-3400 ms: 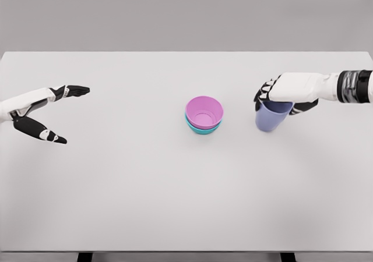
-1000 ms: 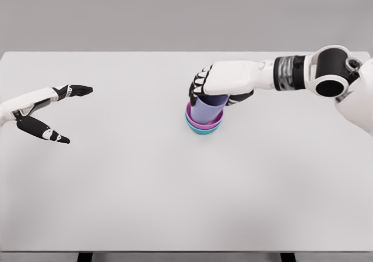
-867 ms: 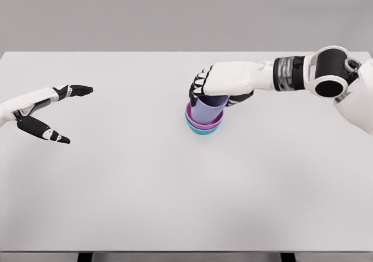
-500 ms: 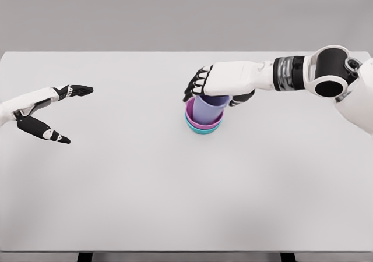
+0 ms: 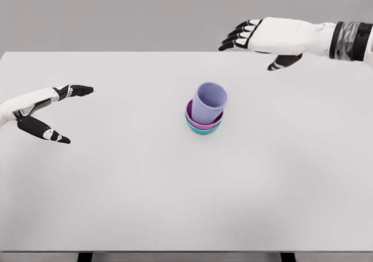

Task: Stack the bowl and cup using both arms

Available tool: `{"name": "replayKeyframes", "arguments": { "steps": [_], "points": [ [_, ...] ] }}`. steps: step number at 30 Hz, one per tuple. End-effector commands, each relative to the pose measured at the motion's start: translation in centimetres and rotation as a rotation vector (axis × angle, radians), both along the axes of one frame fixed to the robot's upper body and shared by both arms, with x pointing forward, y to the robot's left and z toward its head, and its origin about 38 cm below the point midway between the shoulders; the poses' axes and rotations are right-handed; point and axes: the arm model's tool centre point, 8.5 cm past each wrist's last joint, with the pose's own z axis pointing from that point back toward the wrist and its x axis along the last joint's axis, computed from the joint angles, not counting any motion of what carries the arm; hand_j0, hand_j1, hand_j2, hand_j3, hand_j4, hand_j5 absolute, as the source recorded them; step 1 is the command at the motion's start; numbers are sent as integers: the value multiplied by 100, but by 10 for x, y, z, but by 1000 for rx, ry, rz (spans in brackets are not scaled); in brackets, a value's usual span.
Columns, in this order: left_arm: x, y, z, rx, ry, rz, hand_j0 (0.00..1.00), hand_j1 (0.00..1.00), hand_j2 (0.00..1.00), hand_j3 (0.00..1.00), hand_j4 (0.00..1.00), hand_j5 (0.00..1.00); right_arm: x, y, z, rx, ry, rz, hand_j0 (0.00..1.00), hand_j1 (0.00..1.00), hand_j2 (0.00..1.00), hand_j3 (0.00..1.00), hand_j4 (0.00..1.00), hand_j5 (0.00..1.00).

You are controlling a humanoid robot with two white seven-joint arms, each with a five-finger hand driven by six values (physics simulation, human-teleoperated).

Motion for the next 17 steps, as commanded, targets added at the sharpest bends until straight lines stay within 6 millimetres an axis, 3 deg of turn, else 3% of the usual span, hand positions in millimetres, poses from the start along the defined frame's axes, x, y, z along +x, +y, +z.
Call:
{"name": "replayKeyframes", "arguments": {
  "steps": [1, 4, 7, 14, 17],
  "points": [
    [0, 1, 1, -7, 1, 4, 100, 100, 100, 100, 100, 100, 13, -43, -5, 11, 41, -123, 99, 99, 99, 99, 99, 99],
    [0, 1, 1, -7, 1, 4, 100, 100, 100, 100, 100, 100, 12, -84, -23, -21, 94, -218, 100, 100, 100, 100, 100, 100],
    [0, 1, 1, -4, 1, 5, 100, 100, 100, 100, 100, 100, 5, -103, -32, -47, 117, -253, 100, 100, 100, 100, 100, 100],
    [0, 6, -1, 4, 4, 19, 100, 100, 100, 100, 100, 100, -6, -126, -48, -98, 159, -293, 100, 100, 100, 100, 100, 100],
    [1, 10, -2, 3, 8, 31, 100, 100, 100, 100, 100, 100, -7, -126, -53, -106, 170, -291, 100, 100, 100, 100, 100, 100]
  ]
}}
